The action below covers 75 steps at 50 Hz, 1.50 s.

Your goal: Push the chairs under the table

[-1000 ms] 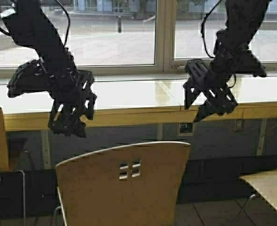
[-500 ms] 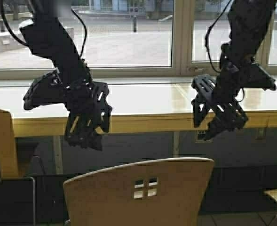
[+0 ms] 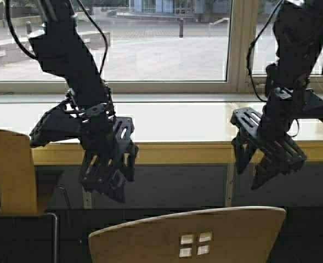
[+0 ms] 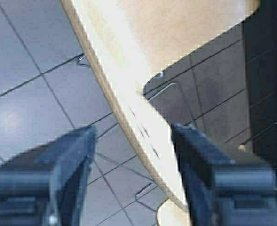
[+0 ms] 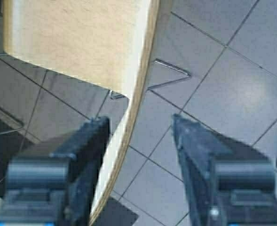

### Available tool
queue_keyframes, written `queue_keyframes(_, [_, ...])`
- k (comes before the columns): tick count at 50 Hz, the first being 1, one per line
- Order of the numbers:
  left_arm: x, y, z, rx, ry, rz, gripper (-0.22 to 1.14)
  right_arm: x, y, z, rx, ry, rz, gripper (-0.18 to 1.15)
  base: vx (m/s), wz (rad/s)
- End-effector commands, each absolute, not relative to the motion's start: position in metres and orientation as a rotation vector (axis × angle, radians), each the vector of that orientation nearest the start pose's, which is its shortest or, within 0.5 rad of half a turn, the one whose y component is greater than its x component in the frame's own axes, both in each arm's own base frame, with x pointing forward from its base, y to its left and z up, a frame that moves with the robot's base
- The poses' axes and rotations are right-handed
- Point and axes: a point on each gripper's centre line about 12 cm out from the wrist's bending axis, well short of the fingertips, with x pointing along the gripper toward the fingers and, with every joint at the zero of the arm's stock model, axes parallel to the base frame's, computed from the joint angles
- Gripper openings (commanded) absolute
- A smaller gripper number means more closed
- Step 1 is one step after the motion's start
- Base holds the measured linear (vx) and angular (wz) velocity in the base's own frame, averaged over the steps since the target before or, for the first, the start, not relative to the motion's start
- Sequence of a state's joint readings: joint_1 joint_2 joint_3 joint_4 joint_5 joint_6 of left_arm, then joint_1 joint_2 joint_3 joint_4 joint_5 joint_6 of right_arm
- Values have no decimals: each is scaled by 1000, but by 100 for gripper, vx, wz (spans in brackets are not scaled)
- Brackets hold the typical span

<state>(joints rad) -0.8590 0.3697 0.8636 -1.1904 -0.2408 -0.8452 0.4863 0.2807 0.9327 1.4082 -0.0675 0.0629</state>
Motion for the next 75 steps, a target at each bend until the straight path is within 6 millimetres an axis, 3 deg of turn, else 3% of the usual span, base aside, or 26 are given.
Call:
queue_keyframes(1, [212,-229,-11,-1175,1105,576,85,254,123,9,948,1139,-548,83,11,3])
queue_keyframes(17, [201,-229,-23,-1158,1152,629,85,250,124,-7,918,1178,-577,83,9,-1])
queue_keyframes(37, [213,-245,-48,-1169,1145,669,85,263,132,-15,909,1183,-563,83,1,0])
queue_keyframes(58, [241,-235,-59,-1212,1105,723,85,271,139,-38,896,1216,-583,83,0,0])
queue_keyframes(75, [242,-240,-77,-1195,1132,745,85,270,139,-53,887,1258,-604,83,0,0])
